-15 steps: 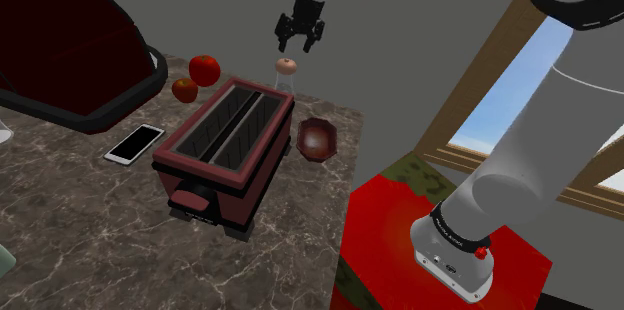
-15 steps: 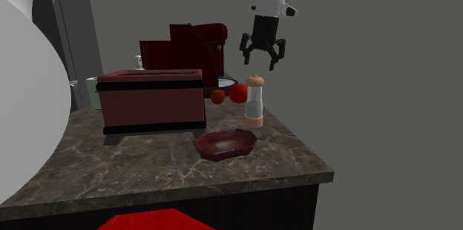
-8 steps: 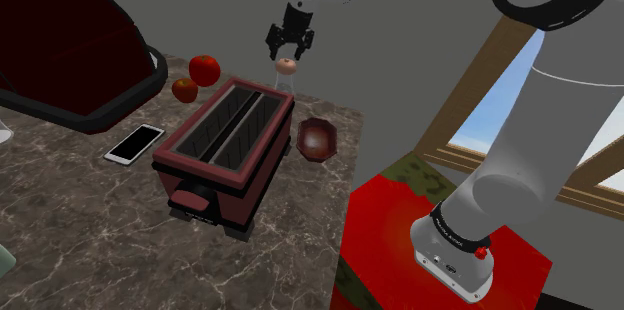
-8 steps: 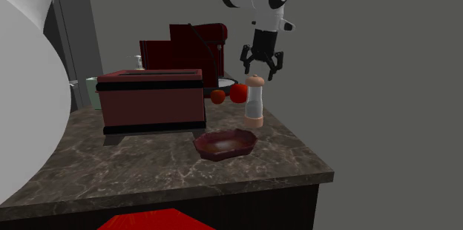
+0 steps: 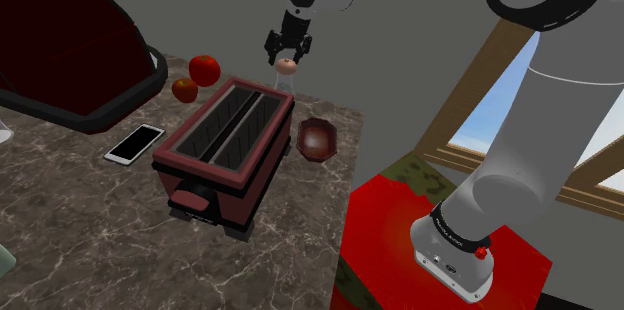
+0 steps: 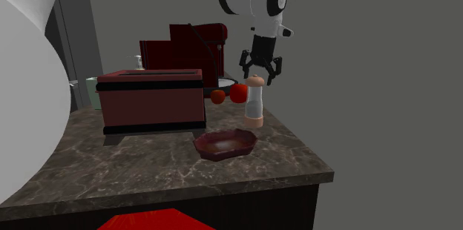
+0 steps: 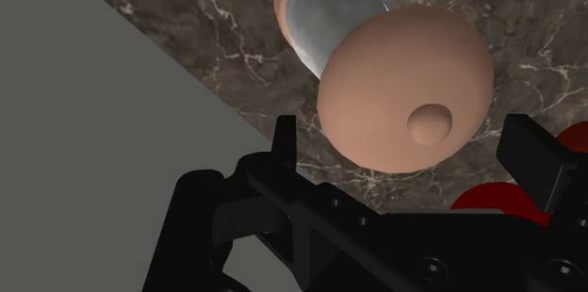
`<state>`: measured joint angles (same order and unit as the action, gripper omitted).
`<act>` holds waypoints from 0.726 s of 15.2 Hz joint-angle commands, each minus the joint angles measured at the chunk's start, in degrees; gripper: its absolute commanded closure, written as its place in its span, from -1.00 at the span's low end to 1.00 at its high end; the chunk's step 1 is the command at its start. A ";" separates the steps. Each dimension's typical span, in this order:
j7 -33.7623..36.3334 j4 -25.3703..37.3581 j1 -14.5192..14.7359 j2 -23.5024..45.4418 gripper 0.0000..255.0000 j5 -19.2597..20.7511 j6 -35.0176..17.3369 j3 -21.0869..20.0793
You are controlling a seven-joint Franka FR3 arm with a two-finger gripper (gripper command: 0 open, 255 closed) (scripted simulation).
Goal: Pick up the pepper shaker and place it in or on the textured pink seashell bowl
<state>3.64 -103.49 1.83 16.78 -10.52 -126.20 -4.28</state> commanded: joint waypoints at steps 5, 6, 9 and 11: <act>0.00 -0.01 0.00 0.00 1.00 0.00 -0.01 0.00; 0.00 -0.01 0.00 0.00 1.00 0.00 -0.01 0.00; 0.00 -0.01 0.00 0.00 1.00 0.00 -0.01 0.00; 0.01 0.00 0.00 0.00 1.00 0.00 -0.01 0.00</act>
<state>3.64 -103.49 1.83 16.79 -10.52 -126.21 -4.28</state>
